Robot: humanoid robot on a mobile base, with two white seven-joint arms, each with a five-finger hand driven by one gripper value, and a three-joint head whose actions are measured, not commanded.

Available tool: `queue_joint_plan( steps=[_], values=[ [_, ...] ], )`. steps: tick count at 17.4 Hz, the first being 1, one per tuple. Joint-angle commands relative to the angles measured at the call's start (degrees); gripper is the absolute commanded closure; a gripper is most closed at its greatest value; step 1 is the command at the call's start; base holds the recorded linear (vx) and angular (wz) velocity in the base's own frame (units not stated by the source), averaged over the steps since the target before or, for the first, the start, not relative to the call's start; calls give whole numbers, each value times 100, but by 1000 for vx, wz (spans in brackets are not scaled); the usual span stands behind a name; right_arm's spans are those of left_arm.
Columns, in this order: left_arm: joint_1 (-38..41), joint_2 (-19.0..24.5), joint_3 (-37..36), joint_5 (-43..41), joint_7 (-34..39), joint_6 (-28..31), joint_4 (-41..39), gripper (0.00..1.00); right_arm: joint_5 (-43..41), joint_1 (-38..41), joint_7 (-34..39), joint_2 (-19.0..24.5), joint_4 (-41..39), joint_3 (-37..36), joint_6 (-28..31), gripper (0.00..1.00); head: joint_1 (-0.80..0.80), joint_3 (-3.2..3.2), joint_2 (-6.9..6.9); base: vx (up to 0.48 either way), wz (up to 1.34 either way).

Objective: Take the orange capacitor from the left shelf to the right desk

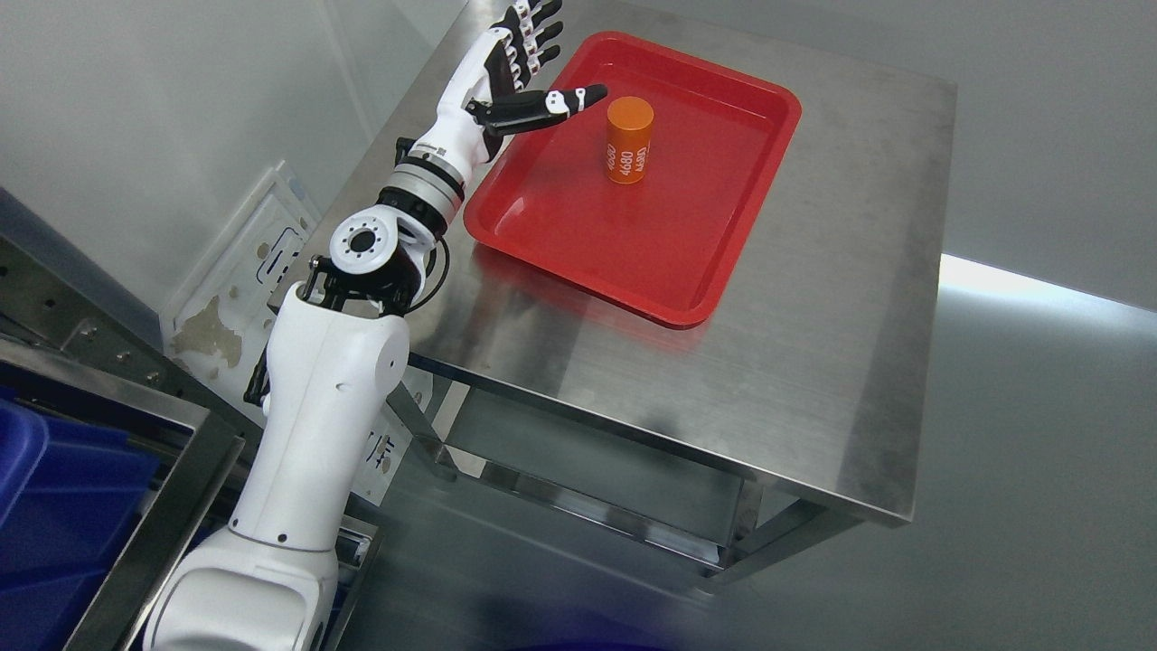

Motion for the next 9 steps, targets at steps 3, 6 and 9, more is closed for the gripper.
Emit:
queue_joint_plan(
  steps=[3, 6, 9],
  values=[
    [1489, 100, 555, 44, 377, -432, -1604, 0, 35, 123, 2, -100, -100, -61, -4, 0, 0, 0, 0, 0, 0],
    [1720, 100, 590, 44, 423, -635, -1956, 0, 35, 132, 2, -100, -100, -61, -4, 0, 0, 0, 0, 0, 0],
    [1720, 100, 599, 44, 423, -679, -1965, 0, 35, 123, 2, -100, -100, -61, -4, 0, 0, 0, 0, 0, 0]
  ],
)
